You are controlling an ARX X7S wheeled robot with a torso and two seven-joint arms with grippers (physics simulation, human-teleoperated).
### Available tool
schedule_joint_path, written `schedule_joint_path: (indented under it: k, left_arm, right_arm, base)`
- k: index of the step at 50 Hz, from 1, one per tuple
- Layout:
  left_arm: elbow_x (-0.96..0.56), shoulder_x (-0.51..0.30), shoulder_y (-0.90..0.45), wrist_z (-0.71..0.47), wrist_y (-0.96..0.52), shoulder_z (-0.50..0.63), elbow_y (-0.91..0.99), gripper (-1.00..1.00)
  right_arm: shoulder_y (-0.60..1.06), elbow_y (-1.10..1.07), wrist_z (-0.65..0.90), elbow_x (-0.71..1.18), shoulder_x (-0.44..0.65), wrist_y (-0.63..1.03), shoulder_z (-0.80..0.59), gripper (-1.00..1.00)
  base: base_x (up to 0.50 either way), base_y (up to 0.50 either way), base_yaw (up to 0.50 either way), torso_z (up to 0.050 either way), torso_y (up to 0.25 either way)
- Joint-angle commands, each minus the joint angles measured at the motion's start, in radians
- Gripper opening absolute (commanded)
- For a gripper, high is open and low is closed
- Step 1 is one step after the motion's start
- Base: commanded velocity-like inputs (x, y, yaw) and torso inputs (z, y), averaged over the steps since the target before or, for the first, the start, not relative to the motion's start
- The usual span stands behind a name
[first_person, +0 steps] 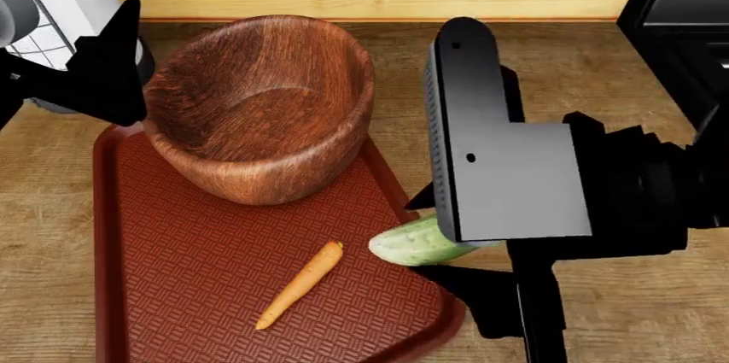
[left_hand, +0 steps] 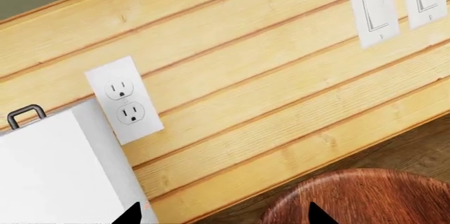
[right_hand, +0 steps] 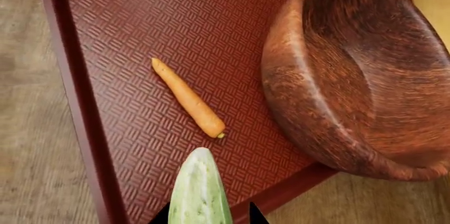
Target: Place the two vegetables and bowl onto the tray for setting up a vegetable dip station.
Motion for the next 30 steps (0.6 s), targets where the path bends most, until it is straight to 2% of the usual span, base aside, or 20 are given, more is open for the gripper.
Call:
schedule_joint_path:
  k: [1,10,30]
  left_arm:
    - [-0.002,-0.007,0.016,0.001,0.011,-0.01,0.0,1.0]
    - [0.001,-0.018,0.048,0.005,0.028,-0.025,0.003,1.0]
    - [-0.015,-0.027,0.075,0.0,0.042,-0.045,0.003,1.0]
  right_arm:
    - [0.021,0.008,-0.017,-0.015,-0.078,-0.021,-0.014,-1.0]
    - [0.014,0.019,-0.028,-0.031,-0.162,-0.051,-0.041,-1.0]
    - [-0.069,0.06,-0.041,-0.123,-0.22,-0.16,-0.101,-1.0]
  base:
    - [0.0,0.0,0.0,0.0,0.0]
    - [0.0,0.0,0.0,0.0,0.0]
    - [0.0,0.0,0.0,0.0,0.0]
